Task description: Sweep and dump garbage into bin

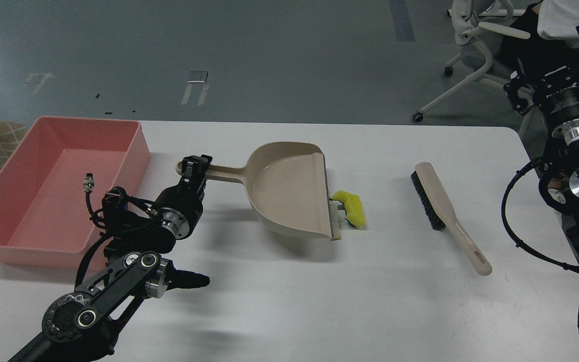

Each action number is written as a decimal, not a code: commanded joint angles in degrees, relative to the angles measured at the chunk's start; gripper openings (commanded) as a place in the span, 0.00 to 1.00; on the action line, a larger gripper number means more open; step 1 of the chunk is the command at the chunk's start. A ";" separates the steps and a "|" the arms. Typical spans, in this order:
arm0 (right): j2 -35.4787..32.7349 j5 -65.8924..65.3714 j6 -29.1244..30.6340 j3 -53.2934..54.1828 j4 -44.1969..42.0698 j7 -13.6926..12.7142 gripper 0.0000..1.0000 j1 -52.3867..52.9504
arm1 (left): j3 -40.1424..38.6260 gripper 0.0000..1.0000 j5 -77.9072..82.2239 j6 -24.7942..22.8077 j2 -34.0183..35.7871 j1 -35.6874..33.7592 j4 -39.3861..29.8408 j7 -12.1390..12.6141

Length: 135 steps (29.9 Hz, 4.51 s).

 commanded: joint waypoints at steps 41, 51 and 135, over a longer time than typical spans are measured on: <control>-28.71 -50.58 -3.65 -28.60 25.54 0.10 1.00 1.19 | -0.10 0.02 0.12 -15.63 13.12 1.38 -3.94 -22.68; -29.24 -63.51 -3.83 -38.89 27.39 -0.08 0.99 4.10 | 0.25 0.03 0.38 -15.72 14.18 4.73 -3.24 -24.35; -32.23 -71.07 -10.60 -47.25 54.11 -21.26 0.72 -10.84 | 1.66 0.03 2.76 -15.55 12.77 5.78 0.10 -28.05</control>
